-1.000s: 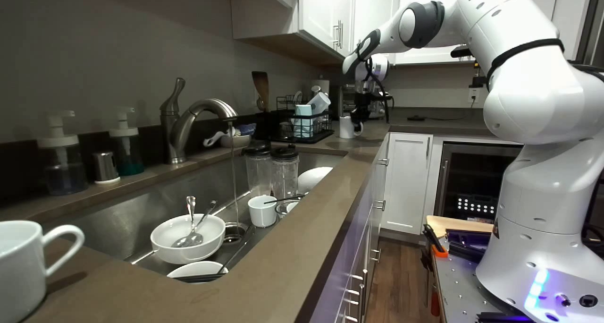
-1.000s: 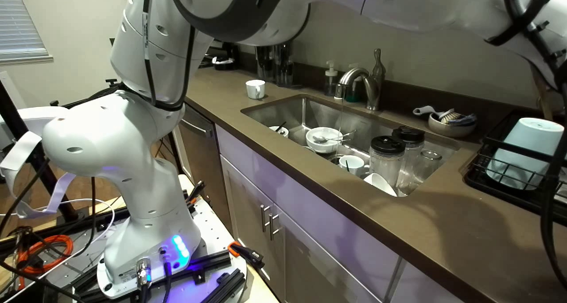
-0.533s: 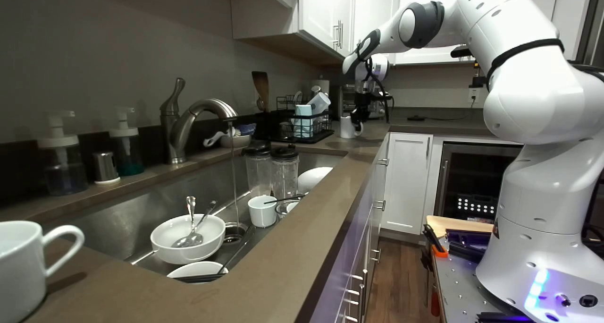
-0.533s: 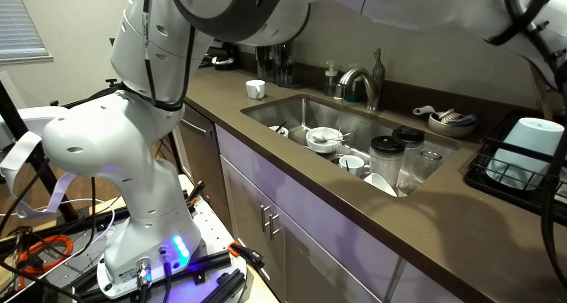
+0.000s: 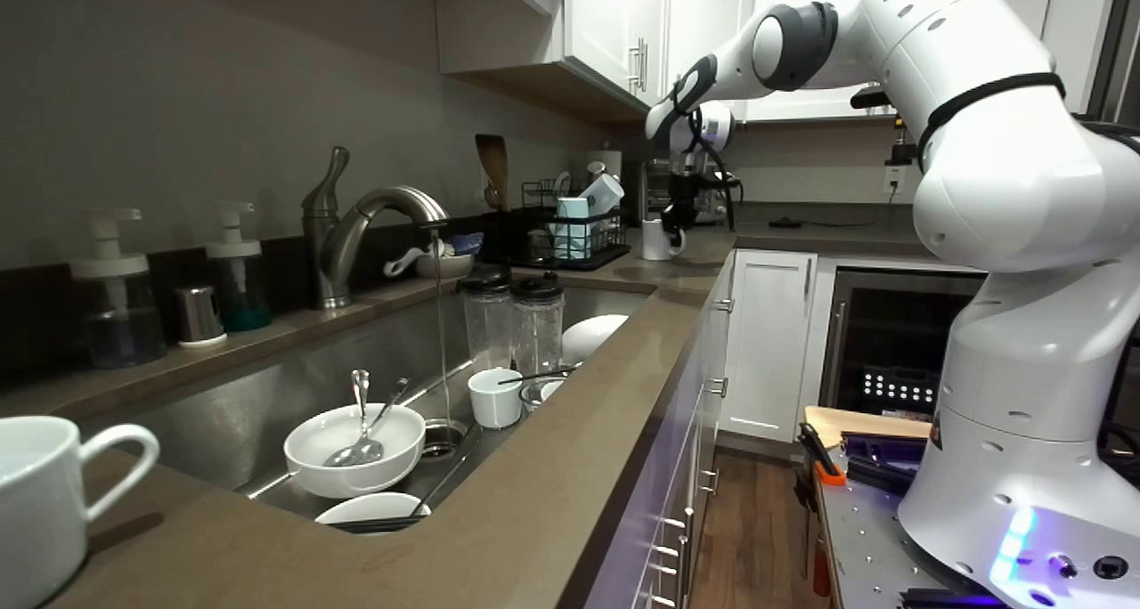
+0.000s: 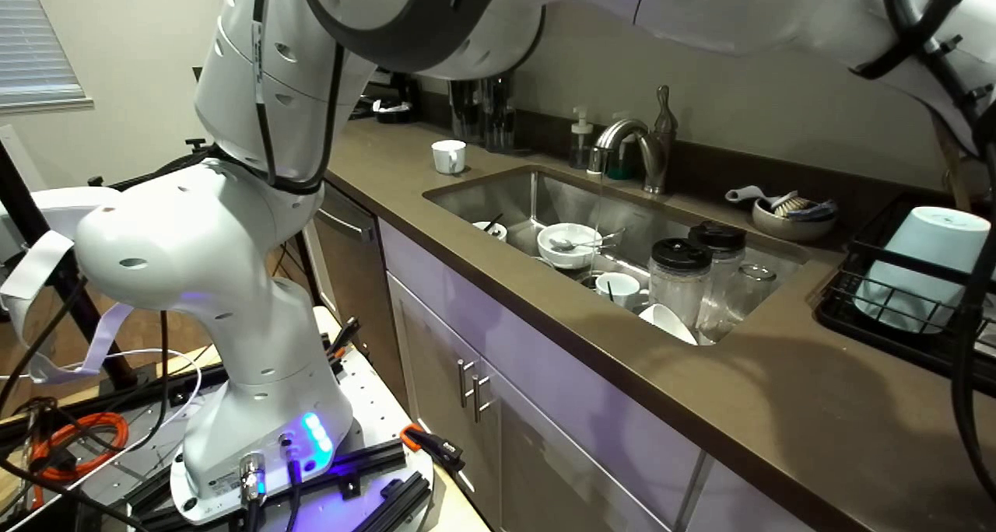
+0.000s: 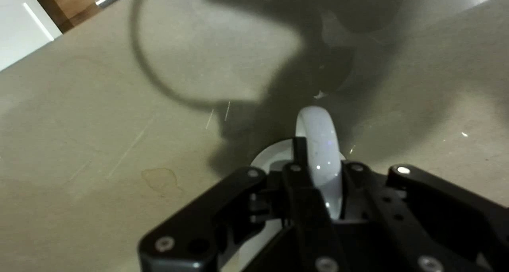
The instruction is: Take the white mug on the right side of the counter, put some water in it and place it next to the white mug on the left
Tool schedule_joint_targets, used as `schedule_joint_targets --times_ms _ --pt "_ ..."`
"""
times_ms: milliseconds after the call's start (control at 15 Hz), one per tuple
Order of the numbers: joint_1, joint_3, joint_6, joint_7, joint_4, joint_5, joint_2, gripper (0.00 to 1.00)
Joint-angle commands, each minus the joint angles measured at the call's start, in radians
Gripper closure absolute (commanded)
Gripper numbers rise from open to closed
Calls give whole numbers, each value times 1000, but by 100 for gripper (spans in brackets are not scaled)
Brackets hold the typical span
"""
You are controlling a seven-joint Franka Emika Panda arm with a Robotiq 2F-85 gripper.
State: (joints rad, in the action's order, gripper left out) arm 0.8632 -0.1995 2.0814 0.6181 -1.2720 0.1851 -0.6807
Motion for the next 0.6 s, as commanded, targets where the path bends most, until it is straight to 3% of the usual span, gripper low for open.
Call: schedule_joint_targets --times_ms 0,200,267,533 --pt "-15 -15 -3 -8 -7 -24 19 95" --pt "-16 -16 -7 -9 -4 -24 17 94" --pt "-16 -16 -7 -11 -3 -24 15 73" --pt "-14 -18 -12 -13 5 -22 9 49"
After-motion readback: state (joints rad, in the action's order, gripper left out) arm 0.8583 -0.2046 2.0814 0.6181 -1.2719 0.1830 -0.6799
